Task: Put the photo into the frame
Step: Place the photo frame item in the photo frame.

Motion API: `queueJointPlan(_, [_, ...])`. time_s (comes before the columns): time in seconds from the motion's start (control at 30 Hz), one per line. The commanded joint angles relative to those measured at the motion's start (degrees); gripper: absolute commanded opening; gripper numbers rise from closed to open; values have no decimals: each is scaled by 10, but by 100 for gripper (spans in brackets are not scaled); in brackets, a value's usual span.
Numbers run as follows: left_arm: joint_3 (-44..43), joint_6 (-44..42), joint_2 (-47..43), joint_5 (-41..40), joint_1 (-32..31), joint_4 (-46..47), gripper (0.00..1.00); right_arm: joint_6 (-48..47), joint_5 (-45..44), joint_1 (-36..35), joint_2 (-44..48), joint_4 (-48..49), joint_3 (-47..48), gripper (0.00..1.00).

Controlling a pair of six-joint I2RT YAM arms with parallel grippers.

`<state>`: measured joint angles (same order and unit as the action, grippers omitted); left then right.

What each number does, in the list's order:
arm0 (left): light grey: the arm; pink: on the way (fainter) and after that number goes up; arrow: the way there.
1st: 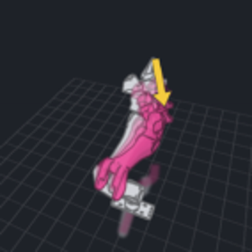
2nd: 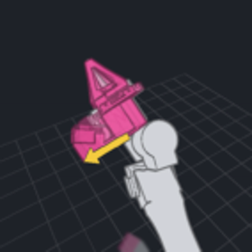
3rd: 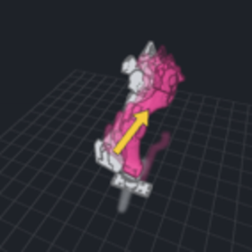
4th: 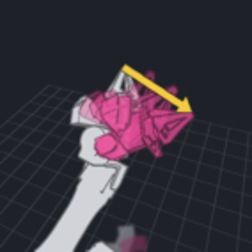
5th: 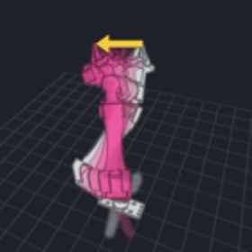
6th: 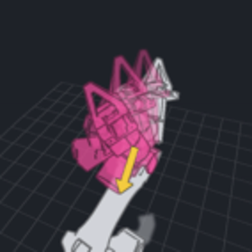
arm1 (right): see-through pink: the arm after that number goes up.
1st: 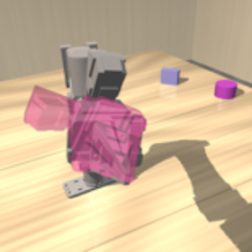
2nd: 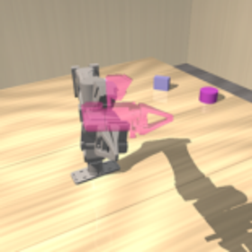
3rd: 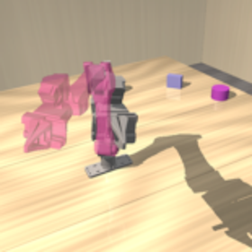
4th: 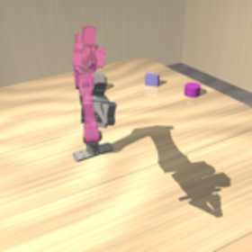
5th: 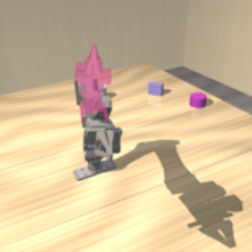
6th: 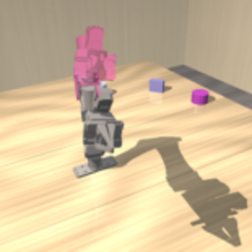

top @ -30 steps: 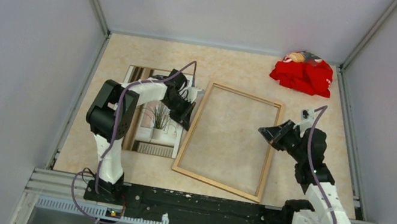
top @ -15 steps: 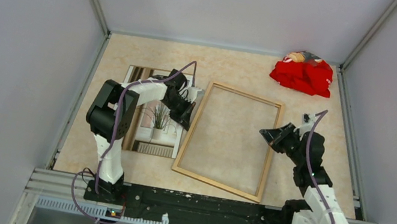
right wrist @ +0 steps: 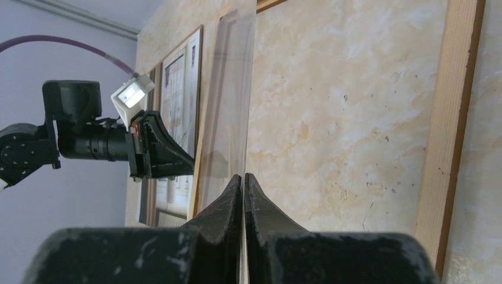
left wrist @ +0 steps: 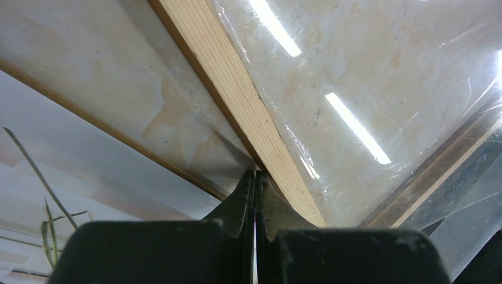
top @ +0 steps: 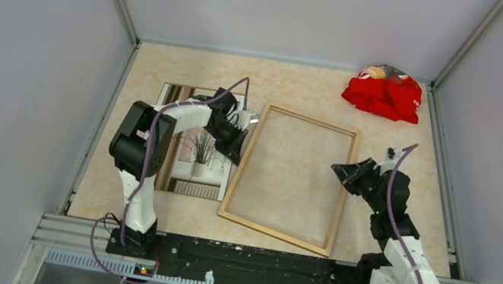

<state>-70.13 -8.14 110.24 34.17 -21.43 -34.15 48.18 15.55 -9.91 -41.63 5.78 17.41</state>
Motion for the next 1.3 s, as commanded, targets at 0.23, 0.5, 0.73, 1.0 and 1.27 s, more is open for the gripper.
queueJointPlan(0.23, [-8, -9, 12, 19, -2, 0, 0, 44, -27, -6, 49, 41, -43, 0])
queueJointPlan(0.5, [-12, -8, 14, 19, -2, -3, 0, 44, 2, -6, 61, 18, -47, 0])
queueJointPlan(0.73, [-12, -10, 14, 15, -1, -6, 0, 58, 10, -5, 55, 68, -66, 0])
queueJointPlan(1.0, [-17, -12, 19, 14, -1, -8, 0, 51, 15, -6, 104, 104, -75, 0])
queueJointPlan(1.27, [-15, -12, 19, 15, -2, -7, 0, 41, 24, -6, 132, 120, -80, 0])
